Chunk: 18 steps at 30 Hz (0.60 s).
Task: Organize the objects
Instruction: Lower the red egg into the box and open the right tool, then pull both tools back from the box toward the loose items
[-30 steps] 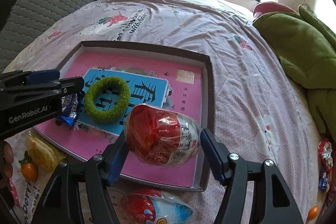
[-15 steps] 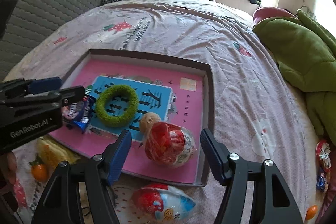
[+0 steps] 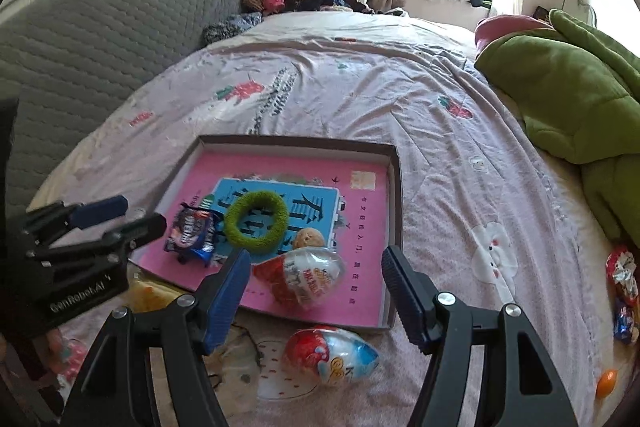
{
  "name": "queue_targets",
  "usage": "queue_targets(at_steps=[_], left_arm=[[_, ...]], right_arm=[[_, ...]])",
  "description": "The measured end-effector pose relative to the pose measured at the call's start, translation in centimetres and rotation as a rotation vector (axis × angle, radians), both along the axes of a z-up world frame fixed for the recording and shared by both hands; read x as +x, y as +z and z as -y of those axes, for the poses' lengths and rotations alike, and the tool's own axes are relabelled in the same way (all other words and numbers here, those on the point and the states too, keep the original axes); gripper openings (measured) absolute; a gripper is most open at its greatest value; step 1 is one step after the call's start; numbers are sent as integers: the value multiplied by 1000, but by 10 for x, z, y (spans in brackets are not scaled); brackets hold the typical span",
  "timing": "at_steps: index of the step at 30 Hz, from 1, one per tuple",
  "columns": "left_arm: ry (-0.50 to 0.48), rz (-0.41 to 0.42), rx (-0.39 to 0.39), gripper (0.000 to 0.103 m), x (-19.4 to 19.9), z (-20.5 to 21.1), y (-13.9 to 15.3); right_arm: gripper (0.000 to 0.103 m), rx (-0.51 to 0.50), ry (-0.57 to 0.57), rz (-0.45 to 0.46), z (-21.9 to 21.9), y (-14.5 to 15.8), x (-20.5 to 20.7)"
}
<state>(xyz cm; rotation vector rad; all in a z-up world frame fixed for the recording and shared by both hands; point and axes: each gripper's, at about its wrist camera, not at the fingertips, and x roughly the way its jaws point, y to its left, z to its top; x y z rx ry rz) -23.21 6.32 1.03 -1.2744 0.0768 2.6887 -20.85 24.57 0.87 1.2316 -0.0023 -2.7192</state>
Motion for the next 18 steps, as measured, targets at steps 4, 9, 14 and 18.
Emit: queue_targets(at_steps=[4, 9, 14, 18], left_arm=[[-5, -18, -9, 56, 15, 2, 10], [-4, -34, -13, 56, 28, 9, 24], [13, -56, -20, 56, 43, 21, 37], [21, -65, -24, 56, 55, 29, 42]], right_arm=[[68, 13, -7, -41, 1, 16, 14], [69, 15, -13, -73, 0, 33, 27], [69, 12, -1, -110, 3, 48, 44], [69, 16, 16, -142, 9, 59, 60]])
